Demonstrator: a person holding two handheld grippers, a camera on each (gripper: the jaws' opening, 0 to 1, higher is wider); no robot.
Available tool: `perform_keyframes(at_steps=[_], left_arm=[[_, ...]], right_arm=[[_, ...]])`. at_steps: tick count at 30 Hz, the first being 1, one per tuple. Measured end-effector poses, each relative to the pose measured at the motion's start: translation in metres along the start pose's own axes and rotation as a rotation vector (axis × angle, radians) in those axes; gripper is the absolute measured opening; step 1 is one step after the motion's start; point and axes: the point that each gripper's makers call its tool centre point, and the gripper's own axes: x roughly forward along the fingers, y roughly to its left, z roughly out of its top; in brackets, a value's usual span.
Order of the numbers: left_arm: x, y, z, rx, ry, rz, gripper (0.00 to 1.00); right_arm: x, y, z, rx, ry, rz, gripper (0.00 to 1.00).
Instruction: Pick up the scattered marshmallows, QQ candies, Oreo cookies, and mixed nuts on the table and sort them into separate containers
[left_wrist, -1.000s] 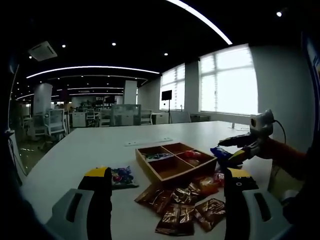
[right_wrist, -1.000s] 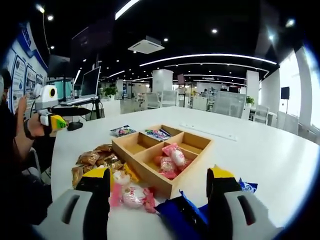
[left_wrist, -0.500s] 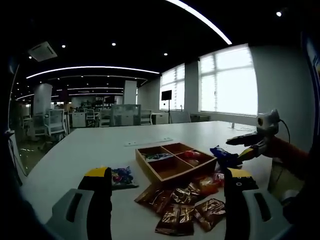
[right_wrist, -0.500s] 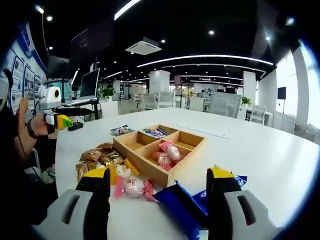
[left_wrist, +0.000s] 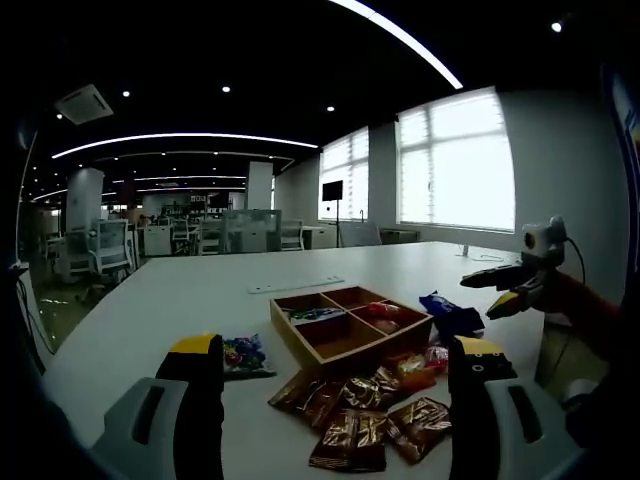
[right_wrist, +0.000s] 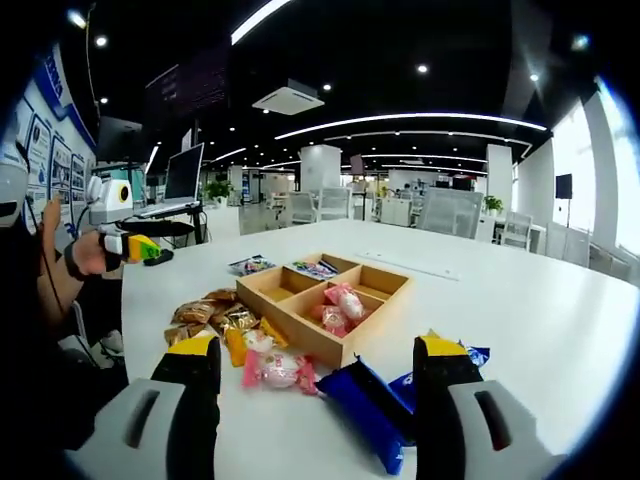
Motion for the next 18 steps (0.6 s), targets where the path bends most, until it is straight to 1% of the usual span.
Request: perform_keyframes(at_steps=[11, 14, 18], left_arm=[[0.0006, 0.0000, -0.0006, 0.002, 0.002, -0.002, 0.97], [0.0009, -0.0002, -0.0006, 0.002, 0.002, -0.004, 0.97], [0.0011, -0.0008, -0.0007, 0.003, 0.004, -0.005, 0.97]], right_arm=[[-0.0088, -0.0010, -0.0016, 0.030, -0.010, -0.005, 0.75], [-0.0092, 0.0005, -0.0015, 0.049, -0.015, 0.008, 0.75], [-0.0093, 0.0005, -0.0014, 0.041, -0.012, 0.006, 0.75]])
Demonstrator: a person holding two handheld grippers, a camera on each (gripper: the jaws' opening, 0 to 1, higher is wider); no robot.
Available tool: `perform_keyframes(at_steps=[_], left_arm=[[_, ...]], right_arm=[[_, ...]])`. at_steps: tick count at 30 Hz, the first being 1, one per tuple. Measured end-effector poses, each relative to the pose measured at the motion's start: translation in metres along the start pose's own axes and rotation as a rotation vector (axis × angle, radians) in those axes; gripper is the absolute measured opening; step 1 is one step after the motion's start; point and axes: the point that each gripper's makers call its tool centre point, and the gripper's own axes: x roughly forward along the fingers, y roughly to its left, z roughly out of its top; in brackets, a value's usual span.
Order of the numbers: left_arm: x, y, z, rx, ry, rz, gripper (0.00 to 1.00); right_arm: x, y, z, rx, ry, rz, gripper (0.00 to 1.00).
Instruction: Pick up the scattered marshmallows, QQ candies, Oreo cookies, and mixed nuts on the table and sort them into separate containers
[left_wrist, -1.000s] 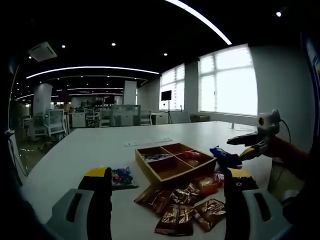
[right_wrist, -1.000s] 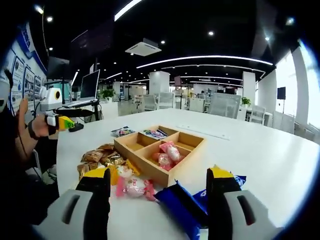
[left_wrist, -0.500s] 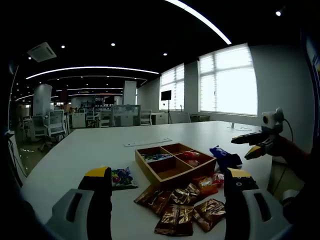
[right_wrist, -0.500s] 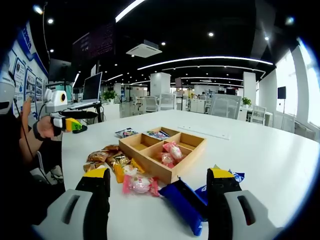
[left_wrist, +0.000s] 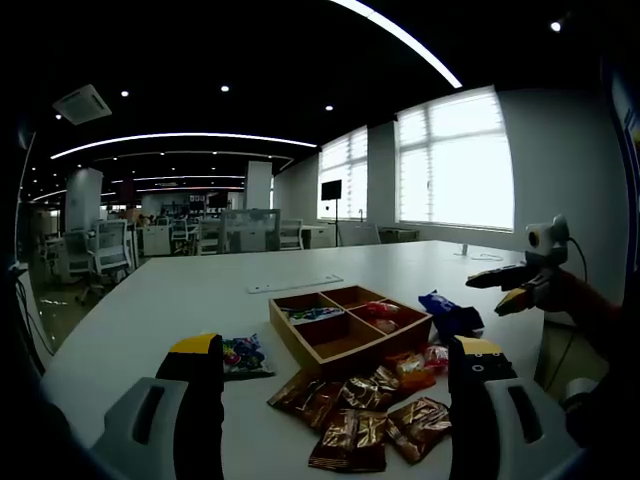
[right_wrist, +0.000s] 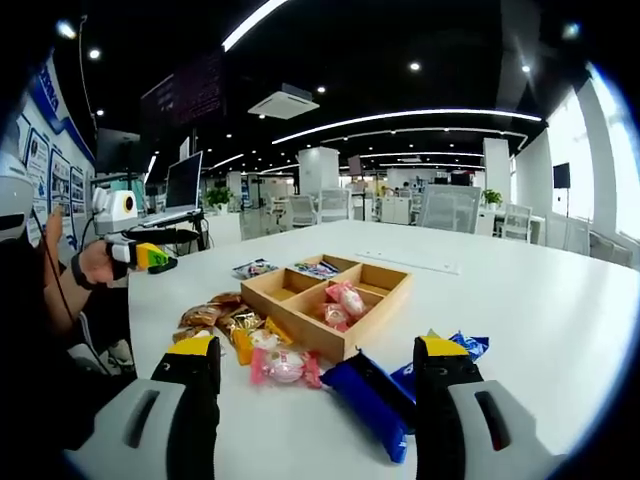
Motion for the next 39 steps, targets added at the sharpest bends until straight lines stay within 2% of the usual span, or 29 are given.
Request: perform_keyframes(at_steps=[39], left_arm=[[0.0021, 0.0009, -0.0042, -0.003, 0.010, 0.001, 0.97]], right_arm=[[0.0023, 0.0081, -0.0008, 0.020, -0.004, 0.027, 0.79]])
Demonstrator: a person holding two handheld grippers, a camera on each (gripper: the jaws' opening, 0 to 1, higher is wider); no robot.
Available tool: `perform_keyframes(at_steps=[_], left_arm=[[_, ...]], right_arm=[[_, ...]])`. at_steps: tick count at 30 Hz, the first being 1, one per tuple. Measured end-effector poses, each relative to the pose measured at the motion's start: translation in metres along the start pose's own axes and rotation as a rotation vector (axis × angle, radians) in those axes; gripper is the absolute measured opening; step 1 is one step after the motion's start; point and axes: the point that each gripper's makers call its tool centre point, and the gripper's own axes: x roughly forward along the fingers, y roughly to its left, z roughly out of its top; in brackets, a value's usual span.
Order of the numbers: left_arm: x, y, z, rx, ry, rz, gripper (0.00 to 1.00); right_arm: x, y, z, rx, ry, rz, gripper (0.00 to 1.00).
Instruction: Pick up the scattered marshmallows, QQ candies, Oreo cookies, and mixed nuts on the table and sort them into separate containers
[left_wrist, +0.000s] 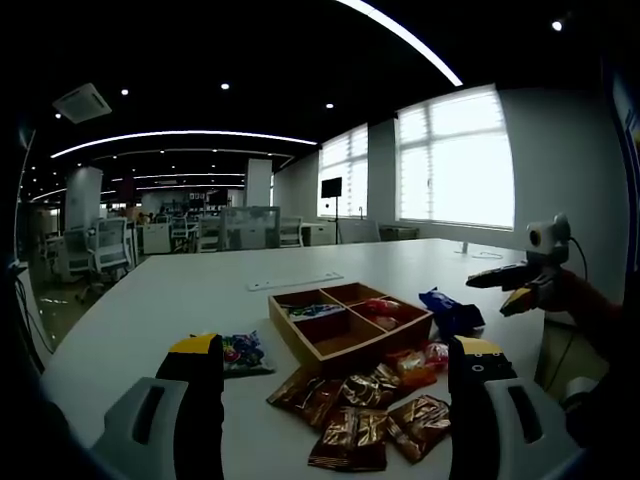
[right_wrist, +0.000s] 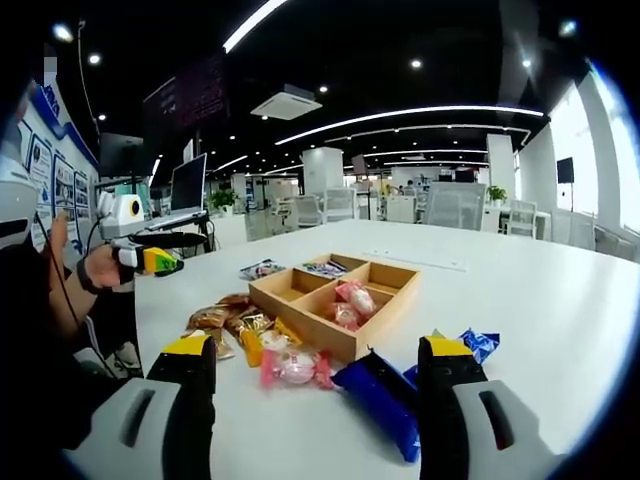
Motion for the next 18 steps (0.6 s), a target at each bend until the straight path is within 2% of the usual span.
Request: perform_keyframes(at_steps=[18], left_arm=[[0.0007, 0.0007, -0.0005, -0.006, 0.000, -0.003, 0.97]], right_arm=[[0.0002, 0.0018, 0.0020, -0.004, -0.001, -0.002, 0.79]])
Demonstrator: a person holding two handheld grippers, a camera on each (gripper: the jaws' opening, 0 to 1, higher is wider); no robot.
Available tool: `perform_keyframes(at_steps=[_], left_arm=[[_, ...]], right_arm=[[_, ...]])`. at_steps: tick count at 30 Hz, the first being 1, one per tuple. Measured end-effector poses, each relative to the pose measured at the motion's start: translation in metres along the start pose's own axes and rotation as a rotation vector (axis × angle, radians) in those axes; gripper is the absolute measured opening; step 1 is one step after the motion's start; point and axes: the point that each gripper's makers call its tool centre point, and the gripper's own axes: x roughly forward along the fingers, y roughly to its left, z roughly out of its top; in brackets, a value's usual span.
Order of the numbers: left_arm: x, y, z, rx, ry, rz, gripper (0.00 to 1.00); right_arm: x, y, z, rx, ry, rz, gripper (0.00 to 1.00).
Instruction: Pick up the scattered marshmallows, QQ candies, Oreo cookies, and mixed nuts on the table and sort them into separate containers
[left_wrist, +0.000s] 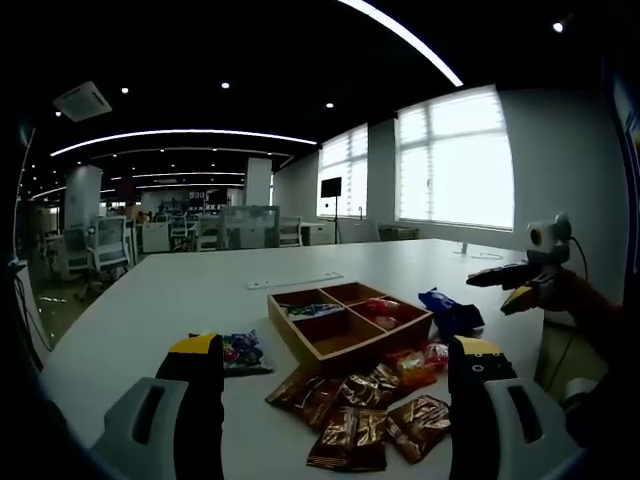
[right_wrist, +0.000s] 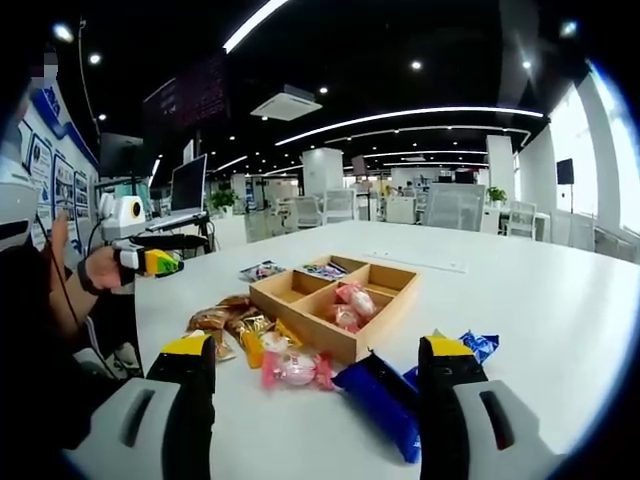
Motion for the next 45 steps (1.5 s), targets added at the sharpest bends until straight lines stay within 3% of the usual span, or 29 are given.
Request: perform_keyframes(at_steps=[45], left_arm=[[0.0027, 0.0016, -0.0093, -0.008, 0.017, -0.001, 0.97]], right_arm=[[0.0007, 0.0047, -0.0018, -0.014, 0.023, 0.004, 0.79]])
